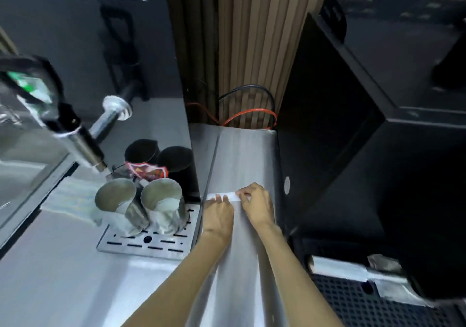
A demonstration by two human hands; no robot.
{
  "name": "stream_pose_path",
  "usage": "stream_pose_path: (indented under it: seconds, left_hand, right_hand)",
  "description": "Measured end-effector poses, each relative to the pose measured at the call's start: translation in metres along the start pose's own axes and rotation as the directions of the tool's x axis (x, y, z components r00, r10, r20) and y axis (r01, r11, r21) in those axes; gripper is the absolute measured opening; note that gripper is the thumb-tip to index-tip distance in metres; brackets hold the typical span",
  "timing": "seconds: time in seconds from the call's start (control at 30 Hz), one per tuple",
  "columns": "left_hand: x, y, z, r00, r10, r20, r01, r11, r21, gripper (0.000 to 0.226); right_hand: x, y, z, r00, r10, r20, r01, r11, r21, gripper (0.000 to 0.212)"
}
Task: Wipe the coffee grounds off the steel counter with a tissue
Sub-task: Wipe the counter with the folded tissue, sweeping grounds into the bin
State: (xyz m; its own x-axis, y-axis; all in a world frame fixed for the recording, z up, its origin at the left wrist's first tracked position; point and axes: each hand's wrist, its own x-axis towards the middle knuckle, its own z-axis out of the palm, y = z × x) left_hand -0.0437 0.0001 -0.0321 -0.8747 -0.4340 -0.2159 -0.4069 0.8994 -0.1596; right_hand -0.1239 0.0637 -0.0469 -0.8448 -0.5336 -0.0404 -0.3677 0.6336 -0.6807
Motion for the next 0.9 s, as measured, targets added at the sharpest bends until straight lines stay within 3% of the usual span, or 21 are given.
stream_pose_path:
  seconds: [0.33, 0.43, 0.57, 0.7, 0.9]
  left_hand:
    - [-0.119, -0.010, 0.024, 0.995, 0.054, -0.083, -0.073, 0.968, -0.238, 0.037]
    - [-0.138, -0.017, 0.031, 0.999, -0.036, -0.037, 0.016, 0.897, -0.442, 0.046]
    - [-0.147, -0.023, 0.036, 0.995, -0.036, -0.092, -0.029, 0.784, -0.620, 0.043]
    - [-0.148, -0.025, 0.040, 0.992, 0.031, -0.124, -0.099, 0.802, -0.590, 0.028]
    - [-0.141, -0.029, 0.039, 0.974, -0.047, -0.222, -0.090, 0.819, -0.567, 0.030]
  right_hand:
    - [-0.113, 0.020, -0.009, 0.982, -0.099, 0.163, 0.111, 0.991, -0.068, 0.019]
    - [-0.146, 0.028, -0.016, 0.971, -0.129, 0.202, 0.151, 0.983, -0.101, 0.020]
    - [-0.174, 0.034, -0.020, 0.960, -0.212, 0.181, 0.248, 0.946, -0.210, 0.022]
    - [-0.174, 0.024, -0.020, 0.965, -0.212, 0.155, 0.244, 0.942, -0.230, 0.022]
    - [-0.149, 0.007, -0.026, 0.960, -0.213, 0.184, 0.262, 0.914, -0.309, 0.027]
